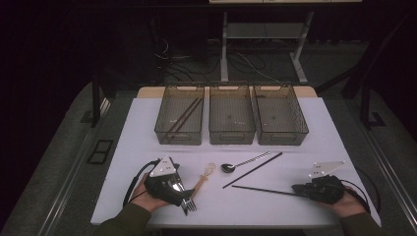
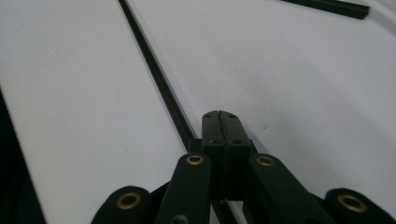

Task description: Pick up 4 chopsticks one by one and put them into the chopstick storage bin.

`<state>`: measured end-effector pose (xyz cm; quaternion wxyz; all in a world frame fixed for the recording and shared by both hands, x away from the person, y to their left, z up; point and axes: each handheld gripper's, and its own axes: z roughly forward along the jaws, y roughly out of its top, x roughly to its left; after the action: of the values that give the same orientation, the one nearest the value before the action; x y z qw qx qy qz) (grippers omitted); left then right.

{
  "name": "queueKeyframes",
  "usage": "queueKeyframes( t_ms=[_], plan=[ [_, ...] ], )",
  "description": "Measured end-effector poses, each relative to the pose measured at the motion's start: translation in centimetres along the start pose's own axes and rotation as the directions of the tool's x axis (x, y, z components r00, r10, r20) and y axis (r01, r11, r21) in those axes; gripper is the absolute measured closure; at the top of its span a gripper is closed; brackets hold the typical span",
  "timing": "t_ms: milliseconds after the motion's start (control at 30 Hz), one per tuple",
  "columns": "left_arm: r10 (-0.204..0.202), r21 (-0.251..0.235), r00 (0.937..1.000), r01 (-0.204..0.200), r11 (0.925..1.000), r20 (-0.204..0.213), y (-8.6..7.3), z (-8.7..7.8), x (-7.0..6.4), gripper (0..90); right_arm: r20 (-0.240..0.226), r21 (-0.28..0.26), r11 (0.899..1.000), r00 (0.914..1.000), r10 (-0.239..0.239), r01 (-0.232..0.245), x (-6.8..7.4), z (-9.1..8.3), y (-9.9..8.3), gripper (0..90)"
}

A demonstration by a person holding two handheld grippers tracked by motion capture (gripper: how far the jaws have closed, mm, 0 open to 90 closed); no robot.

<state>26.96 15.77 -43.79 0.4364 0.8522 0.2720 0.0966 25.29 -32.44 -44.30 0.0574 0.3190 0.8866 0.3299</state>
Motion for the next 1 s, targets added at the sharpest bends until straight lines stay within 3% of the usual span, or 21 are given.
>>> queueKeyframes(
  t_ms=[233, 267, 367, 533, 1000],
  plan=[
    [0.001, 0.0, 1.0, -0.001, 1.0, 0.002, 0.0, 0.0, 0.0, 0.0, -0.015, 0.0, 1.0, 0.9998, -0.011, 0.011, 0.4, -0.1, 0.0, 89.6],
    [0.004, 0.001, 1.0, -0.004, 1.0, 0.003, 0.0, 0.0, 0.0, 0.0, -0.011, -0.009, 1.0, 0.9999, -0.009, 0.009, 0.4, -0.2, 0.0, 86.1],
    [0.007, 0.008, 1.0, -0.007, 0.9999, 0.005, 0.0, 0.0, 0.0, 0.0, -0.053, -0.066, 0.998, 0.9982, -0.028, 0.025, 0.9, -0.5, 0.3, 78.9],
    [0.01, 0.011, 0.9999, -0.01, 0.9999, 0.009, 0.0, 0.1, -0.1, 0.0, -0.086, -0.079, 0.995, 0.994, -0.067, 0.06, 1.7, 0.0, 1.1, 71.8],
    [0.013, 0.02, 0.9997, -0.013, 0.9997, 0.022, 0.0, 0.4, -0.1, 0.0, -0.119, -0.025, 0.99, 0.9826, -0.143, 0.141, 1.8, 2.2, 2.0, 79.5]
  ],
)
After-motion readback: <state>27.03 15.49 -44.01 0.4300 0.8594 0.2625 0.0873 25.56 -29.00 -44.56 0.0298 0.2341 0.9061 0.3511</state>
